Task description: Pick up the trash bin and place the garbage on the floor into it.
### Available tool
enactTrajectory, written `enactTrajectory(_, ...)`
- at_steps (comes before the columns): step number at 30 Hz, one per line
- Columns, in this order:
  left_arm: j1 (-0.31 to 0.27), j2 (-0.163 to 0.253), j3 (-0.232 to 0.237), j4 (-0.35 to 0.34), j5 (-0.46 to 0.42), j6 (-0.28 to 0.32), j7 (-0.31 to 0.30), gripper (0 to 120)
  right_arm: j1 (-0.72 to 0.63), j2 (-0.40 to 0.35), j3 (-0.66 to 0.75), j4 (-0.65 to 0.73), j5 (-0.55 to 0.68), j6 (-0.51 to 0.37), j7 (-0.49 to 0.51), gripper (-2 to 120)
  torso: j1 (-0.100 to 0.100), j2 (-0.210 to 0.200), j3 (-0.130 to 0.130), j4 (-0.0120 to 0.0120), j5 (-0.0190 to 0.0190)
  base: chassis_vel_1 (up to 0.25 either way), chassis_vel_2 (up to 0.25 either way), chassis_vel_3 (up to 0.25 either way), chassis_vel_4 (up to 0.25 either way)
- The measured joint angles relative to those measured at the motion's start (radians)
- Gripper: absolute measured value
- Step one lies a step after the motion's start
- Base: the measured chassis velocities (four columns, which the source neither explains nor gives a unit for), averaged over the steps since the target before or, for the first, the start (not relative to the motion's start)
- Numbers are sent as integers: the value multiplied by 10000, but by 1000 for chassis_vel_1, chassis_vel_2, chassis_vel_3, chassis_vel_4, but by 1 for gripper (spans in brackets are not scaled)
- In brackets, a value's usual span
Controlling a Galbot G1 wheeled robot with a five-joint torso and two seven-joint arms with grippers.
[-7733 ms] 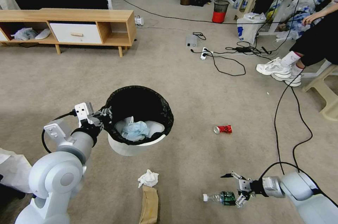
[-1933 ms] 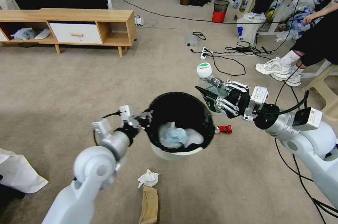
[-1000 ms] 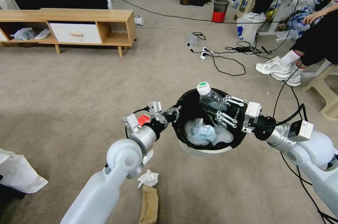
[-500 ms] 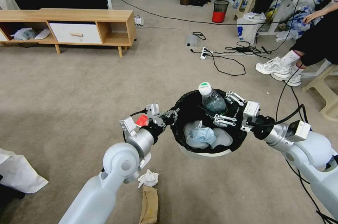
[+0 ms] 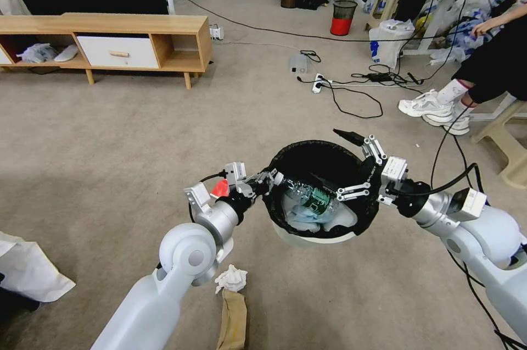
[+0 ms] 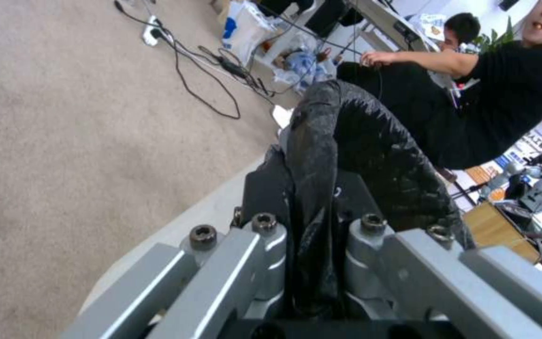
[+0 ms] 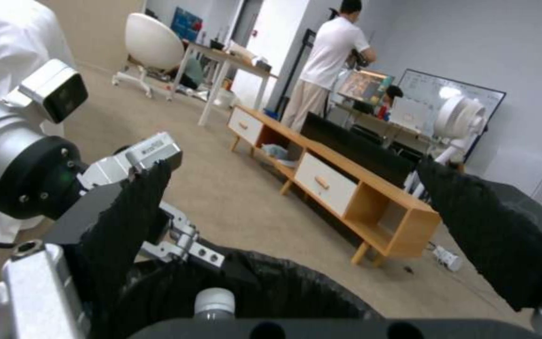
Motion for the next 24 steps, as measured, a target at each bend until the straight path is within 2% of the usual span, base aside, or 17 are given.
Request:
enactTrajectory(6, 89, -19, -202, 31, 271, -50, -2, 7, -10, 58, 23, 120, -5, 0, 50, 100, 0, 0, 0, 0, 0, 0, 0, 0, 0)
enactTrajectory(8, 179, -59, -564, -70, 433, -53, -264, 7, -47, 87, 305, 304, 42, -34, 142, 100, 0, 0, 0, 0, -1, 0, 0, 0, 0)
enactTrajectory(9, 179, -59, -564, -70, 433, -53, -264, 7, -47, 87, 305, 304, 42, -34, 142, 100, 0, 0, 0, 0, -1, 0, 0, 0, 0)
enactTrajectory(11, 259, -63, -999, -223, 636, -22, -482, 7, -86, 150, 647, 476, 99, -140, 478, 100, 0, 0, 0, -1, -1, 0, 0, 0, 0)
enactTrajectory(12, 259, -63, -999, -223, 636, -22, -482, 7, -86, 150, 647, 476, 99, -140, 478, 100, 0, 0, 0, -1, -1, 0, 0, 0, 0)
enactTrajectory(14, 387, 6, -1662, -482, 758, 72, -736, 7, -158, 303, 1085, 670, 185, -364, 1206, 100, 0, 0, 0, 1, -1, 0, 0, 0, 0)
enactTrajectory(15, 387, 6, -1662, -482, 758, 72, -736, 7, -158, 303, 1085, 670, 185, -364, 1206, 100, 0, 0, 0, 1, -1, 0, 0, 0, 0)
enactTrajectory(17, 522, 159, -2177, -822, 865, 199, -918, 7, -222, 499, 1534, 813, 316, -589, 1928, 100, 0, 0, 0, 2, -2, 0, 0, 0, 0)
enactTrajectory(20, 601, 222, -2346, -1001, 911, 243, -988, 7, -234, 586, 1714, 853, 340, -683, 2236, 100, 0, 0, 0, 1, -2, 0, 0, 0, 0)
enactTrajectory(21, 699, 272, -2474, -1165, 1025, 271, -1024, 7, -245, 694, 1908, 888, 348, -763, 2664, 100, 0, 0, -1, 0, -2, 0, 0, 0, 0)
enactTrajectory(24, 846, 306, -2569, -1349, 1179, 303, -1078, 7, -272, 853, 2096, 912, 406, -838, 3126, 100, 0, 0, 0, 0, -1, 0, 0, 0, 0)
